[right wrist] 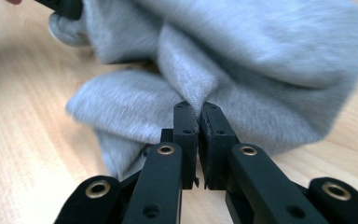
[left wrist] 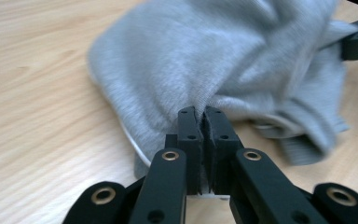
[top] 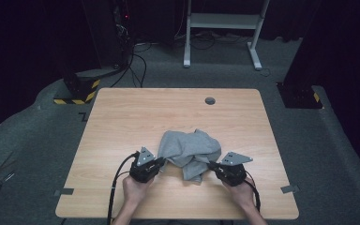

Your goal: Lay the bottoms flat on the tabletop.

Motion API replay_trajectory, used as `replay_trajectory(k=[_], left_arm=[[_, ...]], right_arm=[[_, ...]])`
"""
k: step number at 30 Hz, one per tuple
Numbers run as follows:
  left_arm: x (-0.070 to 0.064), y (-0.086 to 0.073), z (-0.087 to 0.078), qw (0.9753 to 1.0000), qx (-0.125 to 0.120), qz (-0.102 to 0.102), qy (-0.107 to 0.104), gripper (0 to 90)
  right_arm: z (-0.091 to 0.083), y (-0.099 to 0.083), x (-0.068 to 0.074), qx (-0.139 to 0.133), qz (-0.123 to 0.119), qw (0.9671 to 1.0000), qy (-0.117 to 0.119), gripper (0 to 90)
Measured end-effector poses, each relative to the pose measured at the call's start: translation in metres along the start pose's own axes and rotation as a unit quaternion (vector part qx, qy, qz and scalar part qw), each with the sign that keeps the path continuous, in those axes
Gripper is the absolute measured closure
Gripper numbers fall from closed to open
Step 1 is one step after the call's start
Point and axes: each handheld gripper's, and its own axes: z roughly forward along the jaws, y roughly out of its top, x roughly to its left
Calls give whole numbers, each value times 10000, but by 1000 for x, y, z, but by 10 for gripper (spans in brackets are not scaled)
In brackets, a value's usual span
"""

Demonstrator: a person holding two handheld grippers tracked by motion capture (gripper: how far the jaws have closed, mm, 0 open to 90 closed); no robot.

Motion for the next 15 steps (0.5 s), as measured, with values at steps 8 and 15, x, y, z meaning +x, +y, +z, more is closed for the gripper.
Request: replay_trajectory(k=[8, 15], left_arm=[[24, -3, 3, 9985, 202, -201, 458, 857], [7, -2, 3, 9989, 263, -3, 380, 660]], right_arm=[[-6, -1, -19, -160, 308, 9990, -265, 857], [-1, -1, -17, -94, 401, 9989, -217, 743]])
